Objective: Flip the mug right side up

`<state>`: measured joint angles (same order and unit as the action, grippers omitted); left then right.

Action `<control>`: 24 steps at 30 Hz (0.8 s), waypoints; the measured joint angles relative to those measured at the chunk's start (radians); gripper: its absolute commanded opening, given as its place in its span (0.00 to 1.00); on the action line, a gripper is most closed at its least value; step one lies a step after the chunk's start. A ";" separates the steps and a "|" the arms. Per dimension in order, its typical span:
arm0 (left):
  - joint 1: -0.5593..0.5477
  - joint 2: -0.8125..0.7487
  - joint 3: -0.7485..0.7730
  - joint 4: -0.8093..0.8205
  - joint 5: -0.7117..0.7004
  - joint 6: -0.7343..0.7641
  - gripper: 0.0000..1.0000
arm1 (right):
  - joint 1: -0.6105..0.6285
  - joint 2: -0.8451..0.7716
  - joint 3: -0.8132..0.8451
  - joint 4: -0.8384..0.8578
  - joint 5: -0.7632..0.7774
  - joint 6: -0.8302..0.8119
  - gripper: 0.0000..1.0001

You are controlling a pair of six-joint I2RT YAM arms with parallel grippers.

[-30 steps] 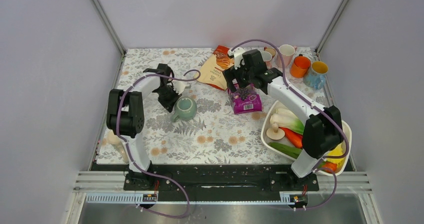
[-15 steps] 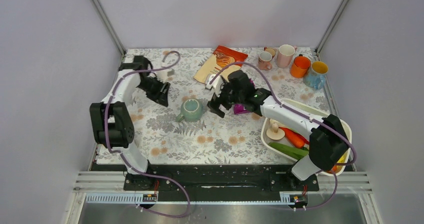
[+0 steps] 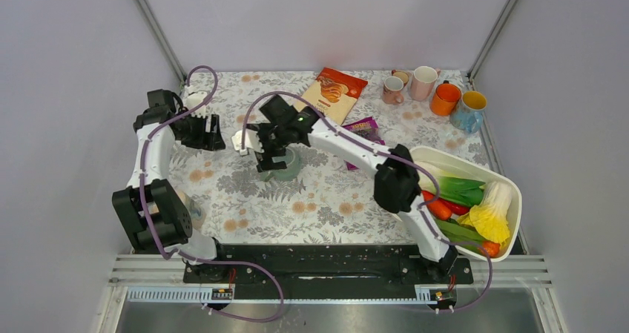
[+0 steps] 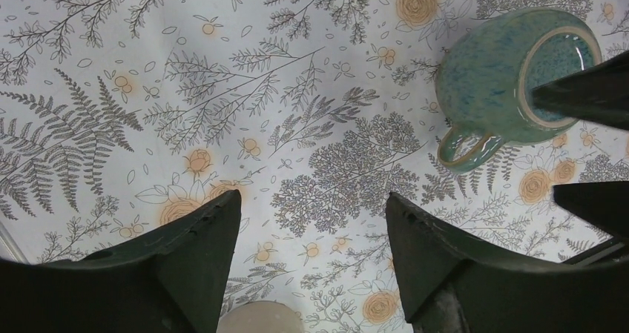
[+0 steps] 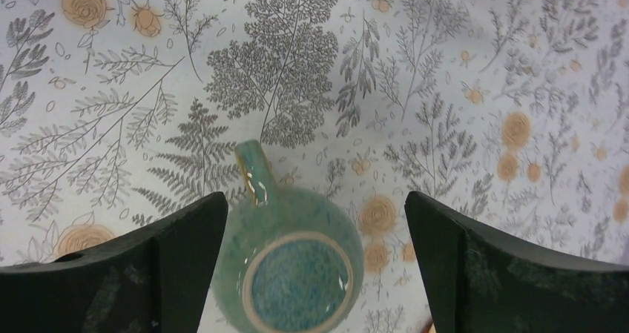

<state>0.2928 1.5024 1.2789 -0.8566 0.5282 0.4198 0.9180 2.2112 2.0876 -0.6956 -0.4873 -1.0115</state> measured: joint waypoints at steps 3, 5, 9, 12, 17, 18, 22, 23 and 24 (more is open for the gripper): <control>0.013 0.000 -0.012 0.014 0.000 -0.002 0.74 | 0.029 0.151 0.213 -0.123 0.015 -0.017 1.00; 0.017 0.000 -0.013 0.014 0.004 -0.002 0.74 | 0.042 0.225 0.311 -0.166 0.031 -0.022 0.99; 0.019 0.000 -0.014 0.015 0.014 -0.001 0.74 | 0.057 0.278 0.335 -0.227 0.063 -0.041 0.99; 0.019 -0.009 -0.028 0.020 0.016 0.004 0.74 | 0.062 0.279 0.311 -0.269 0.087 -0.056 0.99; 0.019 -0.010 -0.032 0.021 0.023 0.007 0.74 | 0.064 0.289 0.299 -0.286 0.143 -0.070 0.73; 0.019 -0.010 -0.032 0.021 0.025 0.007 0.74 | 0.065 0.293 0.296 -0.282 0.152 -0.073 0.72; 0.019 -0.010 -0.032 0.021 0.030 0.008 0.74 | 0.066 0.321 0.291 -0.243 0.161 -0.073 0.60; 0.019 -0.010 -0.032 0.020 0.030 0.008 0.74 | 0.068 0.328 0.291 -0.234 0.165 -0.073 0.55; 0.019 -0.010 -0.032 0.021 0.030 0.009 0.74 | 0.070 0.334 0.291 -0.230 0.172 -0.074 0.49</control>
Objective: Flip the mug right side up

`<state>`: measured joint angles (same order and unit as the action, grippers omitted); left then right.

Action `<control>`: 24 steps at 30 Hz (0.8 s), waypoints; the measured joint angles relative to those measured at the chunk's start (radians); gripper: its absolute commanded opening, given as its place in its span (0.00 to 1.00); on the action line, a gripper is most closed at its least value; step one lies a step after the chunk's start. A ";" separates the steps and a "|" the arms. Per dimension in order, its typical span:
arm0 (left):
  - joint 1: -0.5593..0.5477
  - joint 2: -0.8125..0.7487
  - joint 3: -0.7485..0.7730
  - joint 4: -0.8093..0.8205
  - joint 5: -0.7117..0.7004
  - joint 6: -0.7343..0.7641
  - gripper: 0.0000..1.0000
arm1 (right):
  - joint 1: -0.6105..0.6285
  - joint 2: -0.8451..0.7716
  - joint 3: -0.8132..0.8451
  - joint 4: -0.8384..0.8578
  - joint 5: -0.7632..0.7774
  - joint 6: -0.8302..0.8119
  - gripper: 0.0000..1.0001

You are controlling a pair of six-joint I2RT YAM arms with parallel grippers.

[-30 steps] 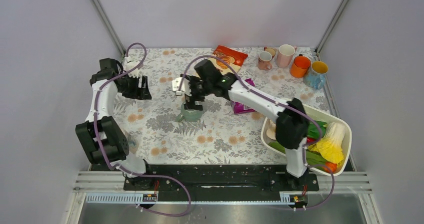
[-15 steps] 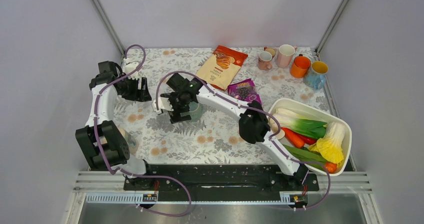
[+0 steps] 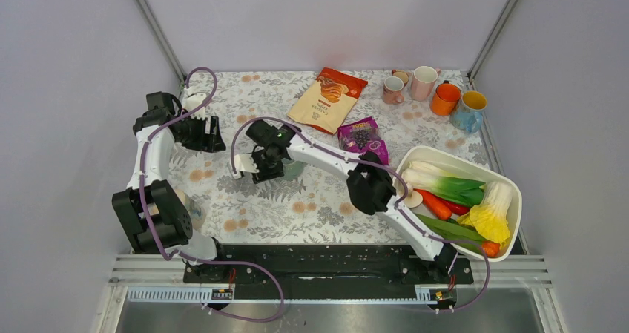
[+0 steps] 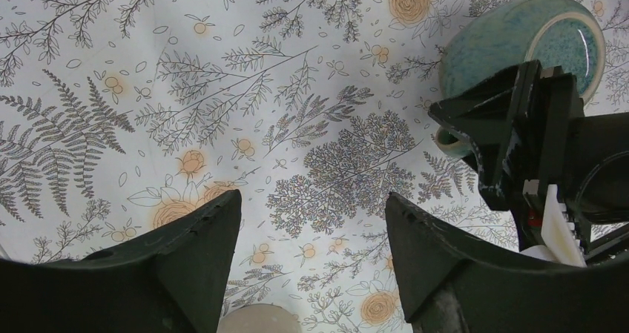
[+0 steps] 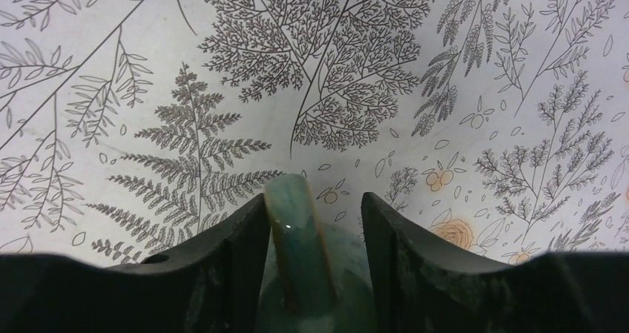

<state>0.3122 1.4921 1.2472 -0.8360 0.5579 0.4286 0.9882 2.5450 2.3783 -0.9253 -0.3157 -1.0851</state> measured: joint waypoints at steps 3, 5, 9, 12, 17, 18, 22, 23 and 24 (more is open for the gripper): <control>0.000 0.000 0.000 0.000 0.000 0.000 0.73 | 0.010 0.005 -0.004 0.011 0.021 -0.009 0.30; 0.000 0.000 0.000 0.000 0.000 0.002 0.73 | 0.014 0.005 -0.008 0.014 0.034 -0.018 0.09; 0.000 0.000 0.000 -0.001 0.000 0.010 0.71 | 0.019 -0.017 -0.014 -0.011 0.042 -0.026 0.00; 0.000 0.000 0.000 -0.003 0.007 0.013 0.71 | 0.024 -0.021 -0.023 -0.015 0.060 -0.021 0.00; 0.000 0.001 0.000 -0.011 0.037 0.019 0.72 | 0.024 -0.072 -0.089 0.021 0.061 0.059 0.00; 0.000 0.002 0.000 -0.013 0.050 0.019 0.72 | 0.024 -0.101 -0.131 0.041 0.060 0.076 0.00; -0.007 0.022 0.011 -0.031 0.130 0.019 0.73 | 0.023 -0.275 -0.340 0.135 0.057 0.142 0.00; -0.013 0.031 0.018 -0.035 0.150 0.019 0.73 | 0.018 -0.335 -0.405 0.172 0.047 0.156 0.00; -0.020 0.042 0.027 -0.036 0.168 0.019 0.73 | 0.015 -0.393 -0.460 0.204 0.039 0.176 0.00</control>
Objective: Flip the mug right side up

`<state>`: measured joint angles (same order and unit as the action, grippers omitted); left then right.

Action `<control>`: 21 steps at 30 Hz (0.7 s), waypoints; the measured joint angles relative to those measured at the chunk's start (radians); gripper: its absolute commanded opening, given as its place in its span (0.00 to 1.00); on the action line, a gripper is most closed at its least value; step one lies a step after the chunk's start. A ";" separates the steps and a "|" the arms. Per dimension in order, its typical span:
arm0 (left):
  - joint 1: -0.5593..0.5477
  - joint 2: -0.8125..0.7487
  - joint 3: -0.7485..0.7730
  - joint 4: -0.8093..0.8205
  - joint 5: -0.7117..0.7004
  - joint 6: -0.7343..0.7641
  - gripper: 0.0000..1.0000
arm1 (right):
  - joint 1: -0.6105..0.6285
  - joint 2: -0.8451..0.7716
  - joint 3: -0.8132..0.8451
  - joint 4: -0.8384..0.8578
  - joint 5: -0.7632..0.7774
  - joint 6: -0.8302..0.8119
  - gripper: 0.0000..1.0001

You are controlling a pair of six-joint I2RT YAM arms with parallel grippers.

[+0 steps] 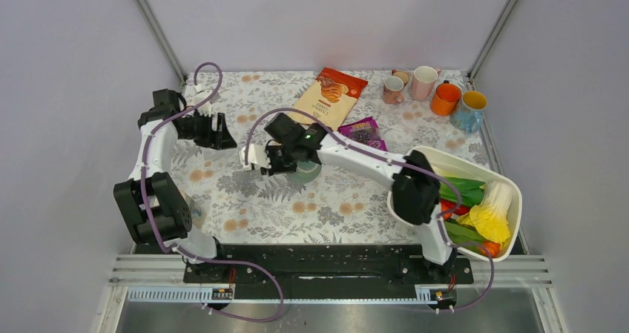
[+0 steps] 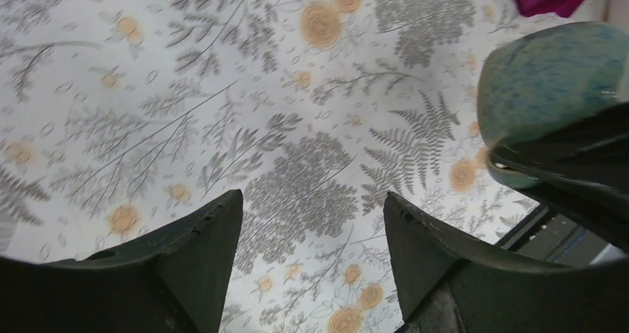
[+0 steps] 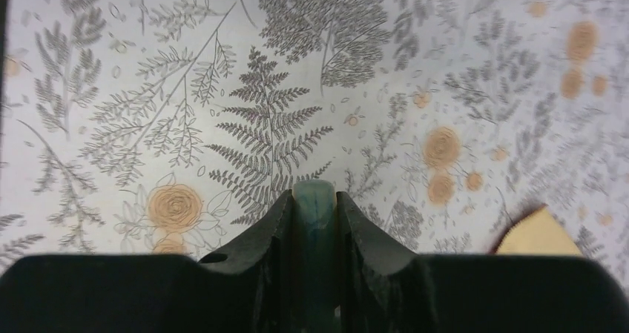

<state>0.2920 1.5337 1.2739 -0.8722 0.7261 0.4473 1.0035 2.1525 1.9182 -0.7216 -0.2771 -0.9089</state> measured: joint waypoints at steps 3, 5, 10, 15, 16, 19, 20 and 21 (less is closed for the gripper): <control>-0.039 0.032 0.020 0.003 0.067 -0.003 0.73 | -0.019 -0.172 -0.130 0.095 -0.037 0.078 0.00; -0.068 0.047 0.022 0.010 0.120 -0.011 0.74 | -0.040 -0.260 -0.185 0.164 -0.065 0.131 0.00; -0.158 0.058 0.039 0.017 0.251 -0.031 0.84 | -0.118 -0.465 -0.324 0.359 -0.137 0.280 0.00; -0.291 0.035 0.053 0.116 0.360 -0.098 0.89 | -0.171 -0.607 -0.417 0.497 -0.163 0.413 0.00; -0.319 0.021 0.052 0.157 0.376 -0.131 0.89 | -0.174 -0.624 -0.426 0.517 -0.167 0.433 0.00; -0.385 -0.042 0.021 0.339 0.411 -0.253 0.90 | -0.177 -0.665 -0.441 0.573 -0.190 0.494 0.00; -0.400 -0.075 -0.006 0.427 0.419 -0.316 0.90 | -0.179 -0.674 -0.441 0.591 -0.195 0.515 0.00; -0.407 -0.097 -0.028 0.493 0.426 -0.363 0.90 | -0.179 -0.681 -0.441 0.605 -0.197 0.530 0.00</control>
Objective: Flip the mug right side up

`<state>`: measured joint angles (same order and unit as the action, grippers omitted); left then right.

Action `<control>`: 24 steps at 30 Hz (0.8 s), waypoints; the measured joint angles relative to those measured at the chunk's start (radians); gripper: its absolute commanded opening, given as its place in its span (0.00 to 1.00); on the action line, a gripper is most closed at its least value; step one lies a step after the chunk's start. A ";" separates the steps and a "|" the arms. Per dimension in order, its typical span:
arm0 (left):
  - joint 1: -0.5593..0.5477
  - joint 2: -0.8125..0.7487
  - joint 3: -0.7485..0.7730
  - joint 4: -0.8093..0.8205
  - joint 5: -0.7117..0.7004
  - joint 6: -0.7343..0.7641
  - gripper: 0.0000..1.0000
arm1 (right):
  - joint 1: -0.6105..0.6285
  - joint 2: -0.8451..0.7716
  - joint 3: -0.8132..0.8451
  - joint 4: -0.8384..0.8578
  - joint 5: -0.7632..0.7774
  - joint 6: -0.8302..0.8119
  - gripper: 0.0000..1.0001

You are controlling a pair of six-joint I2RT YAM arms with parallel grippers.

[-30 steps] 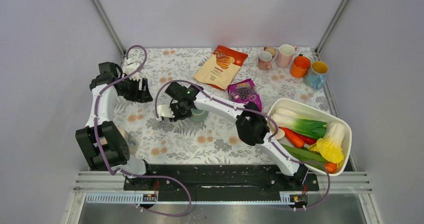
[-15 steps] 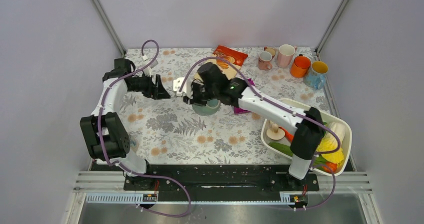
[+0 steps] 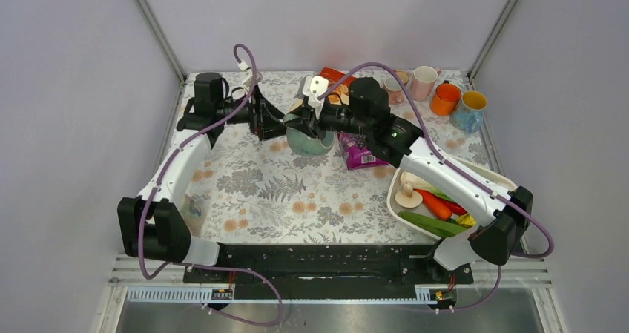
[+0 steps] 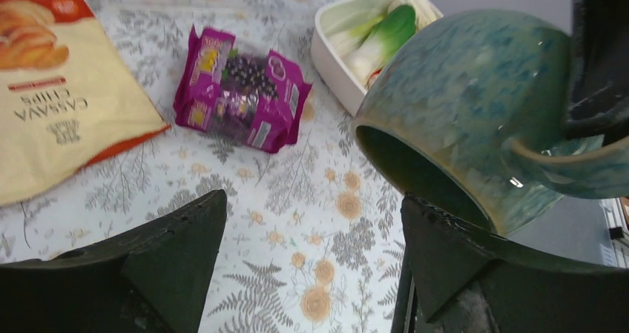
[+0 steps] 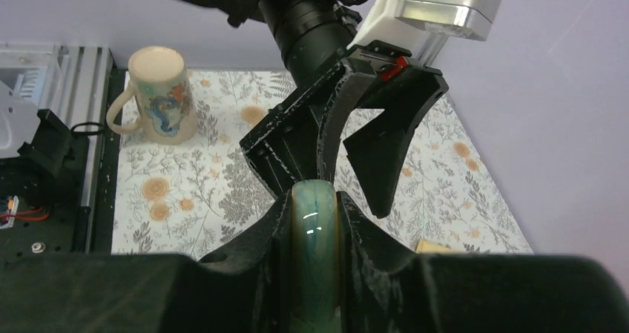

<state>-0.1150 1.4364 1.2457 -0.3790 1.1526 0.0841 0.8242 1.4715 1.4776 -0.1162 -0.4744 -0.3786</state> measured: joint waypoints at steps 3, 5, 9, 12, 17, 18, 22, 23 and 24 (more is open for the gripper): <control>-0.004 -0.043 -0.067 0.225 0.019 -0.164 0.83 | -0.002 -0.008 0.000 0.033 0.002 0.037 0.00; -0.001 -0.037 -0.083 0.303 0.026 -0.236 0.75 | -0.003 -0.008 -0.002 0.046 0.010 0.055 0.00; 0.010 0.000 -0.090 0.356 0.040 -0.325 0.68 | -0.014 -0.008 -0.018 0.057 0.047 0.085 0.00; 0.032 0.028 -0.096 0.376 0.064 -0.380 0.77 | -0.027 -0.008 -0.037 0.068 0.074 0.104 0.00; 0.087 0.040 -0.154 0.474 0.135 -0.484 0.90 | -0.048 -0.008 -0.045 0.069 0.110 0.123 0.00; 0.092 0.039 -0.165 0.497 0.149 -0.500 0.92 | -0.052 -0.008 -0.045 0.074 0.115 0.127 0.00; 0.073 0.001 -0.258 0.636 0.199 -0.575 0.99 | -0.073 -0.008 -0.046 0.106 0.124 0.158 0.00; 0.061 -0.011 -0.273 0.663 0.206 -0.593 0.99 | -0.077 -0.008 -0.046 0.113 0.127 0.163 0.00; 0.044 -0.023 -0.287 0.702 0.212 -0.621 0.99 | -0.081 -0.008 -0.046 0.125 0.133 0.169 0.00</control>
<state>-0.0708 1.4132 0.9588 0.3225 1.3643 -0.5365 0.7429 1.4635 1.4315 0.0086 -0.3412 -0.2100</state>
